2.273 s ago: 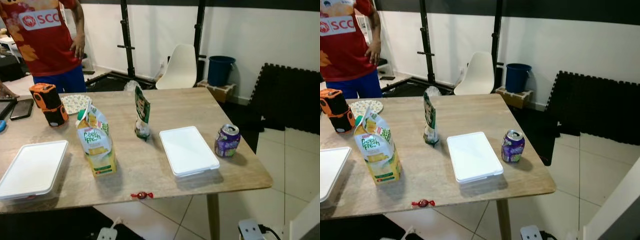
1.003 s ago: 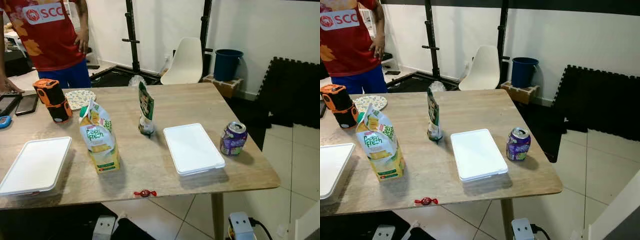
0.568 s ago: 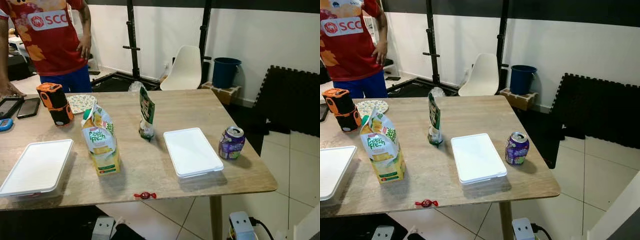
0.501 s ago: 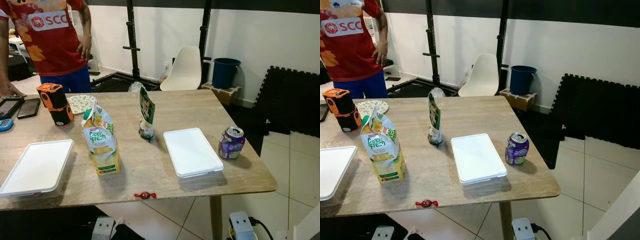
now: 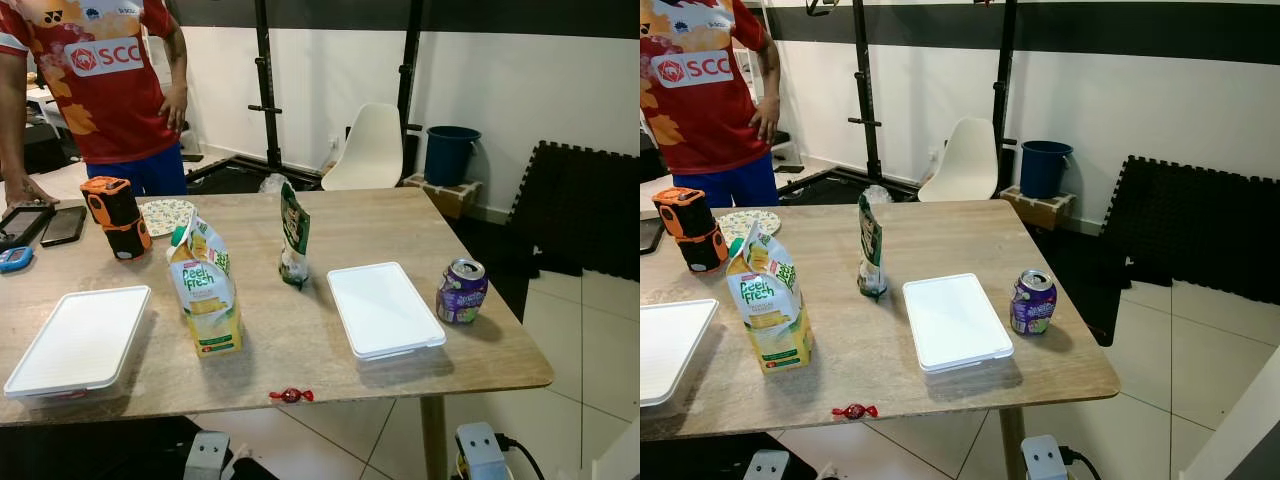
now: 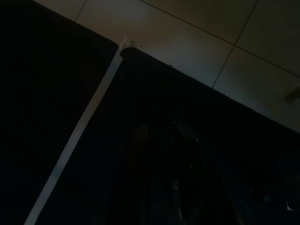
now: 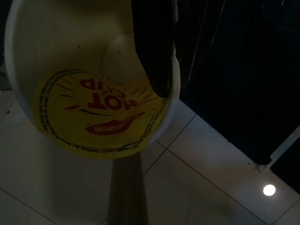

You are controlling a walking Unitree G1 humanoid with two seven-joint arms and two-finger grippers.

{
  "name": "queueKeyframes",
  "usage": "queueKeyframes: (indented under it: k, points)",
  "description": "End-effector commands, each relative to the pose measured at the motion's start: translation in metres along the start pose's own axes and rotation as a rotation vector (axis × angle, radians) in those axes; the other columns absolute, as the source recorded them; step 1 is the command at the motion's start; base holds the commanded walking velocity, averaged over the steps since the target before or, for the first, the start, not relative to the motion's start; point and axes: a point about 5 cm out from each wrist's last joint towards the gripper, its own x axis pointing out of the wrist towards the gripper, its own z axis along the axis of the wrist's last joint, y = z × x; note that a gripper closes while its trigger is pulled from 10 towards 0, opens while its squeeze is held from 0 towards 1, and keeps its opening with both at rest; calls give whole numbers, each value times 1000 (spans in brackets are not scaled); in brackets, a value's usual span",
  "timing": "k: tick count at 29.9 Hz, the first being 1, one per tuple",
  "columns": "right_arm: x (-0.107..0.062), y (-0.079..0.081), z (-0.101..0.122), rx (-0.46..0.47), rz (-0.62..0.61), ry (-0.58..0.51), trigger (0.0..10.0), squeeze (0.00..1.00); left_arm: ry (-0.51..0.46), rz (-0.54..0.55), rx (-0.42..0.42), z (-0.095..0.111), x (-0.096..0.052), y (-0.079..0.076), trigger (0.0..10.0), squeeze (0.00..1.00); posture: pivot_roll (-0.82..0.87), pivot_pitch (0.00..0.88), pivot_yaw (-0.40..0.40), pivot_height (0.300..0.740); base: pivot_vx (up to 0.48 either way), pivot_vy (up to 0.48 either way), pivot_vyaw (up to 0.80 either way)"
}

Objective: Restocking fridge

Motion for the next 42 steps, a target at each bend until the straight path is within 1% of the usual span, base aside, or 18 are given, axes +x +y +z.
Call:
queueKeyframes:
  k: [1, 6, 7, 8, 10, 12, 17, 19, 24, 25, 26, 28, 31, 34, 42]
  points:
    - [-2, 0, -7, 5, -7, 30, 10000, 0, 21, 14, -17, -4, -1, 3, 10000, 0, 53, 4, 12, 740, 0, 0, 0]
    - [-2, 1, -9, 10, -7, 31, 10000, 0, 24, 14, -16, -5, -1, 3, 10000, 0, 59, 5, 14, 740, 0, 0, 0]
    - [-2, 2, -9, 12, -7, 31, 10000, 0, 28, 13, -10, -6, -1, 4, 10000, 0, 72, 5, 31, 740, 0, 0, 0]
    - [-2, 2, -9, 12, -7, 31, 10000, 0, 28, 13, -10, -6, -1, 4, 10000, 0, 72, 5, 31, 740, 0, 0, 0]
    - [-1, 8, -11, 5, 3, 38, 10000, 0, 38, 6, 19, -8, -2, 6, 10000, 0, 68, 0, 46, 740, 0, 0, 0]
    - [-1, 10, -12, 8, 4, 39, 10000, 0, 38, 6, 22, -8, -2, 7, 10000, 0, 64, 0, 49, 740, 0, 0, 0]
    - [-2, 11, -12, 18, 6, 35, 10000, 0, 34, 10, 19, -6, -2, 8, 10000, 0, 64, 0, 42, 740, 0, 0, 0]
    - [-3, 10, -15, 16, 3, 41, 10000, 0, 30, 5, 12, -5, -1, 6, 10000, 0, 73, 0, 24, 740, 0, 0, 0]
    - [-3, 9, -17, 12, -1, 50, 10000, 0, 27, -5, 15, -5, -1, 4, 10000, 0, 71, 0, 25, 740, 0, 0, 0]
    - [-3, 8, -15, 20, -8, 44, 10000, 0, 30, -12, 51, -6, -1, 3, 10000, 0, 69, 0, 27, 740, 0, 0, 0]
    - [-3, 8, -15, 20, -9, 41, 10000, 0, 32, -16, 68, -6, -1, 3, 10000, 0, 69, 0, 27, 740, 0, 0, 0]
    - [-3, 8, -14, 13, -6, 40, 10000, 0, 32, -16, 71, -6, -1, 2, 10000, 0, 69, 0, 27, 740, 0, 0, 0]
    - [-2, 8, -13, 5, -3, 40, 10000, 0, 30, 1, 39, -6, -1, 4, 10000, 0, 71, 0, 24, 740, 0, 0, 0]
    - [-2, 9, -13, 10, -5, 39, 10000, 0, 31, 7, 27, -5, -1, 7, 10000, 0, 72, 0, 26, 740, 0, 0, 0]
    - [-2, 9, -13, 14, -8, 39, 10000, 0, 31, 15, 27, -5, -2, 12, 10000, 0, 83, 3, 25, 740, 0, 0, 0]
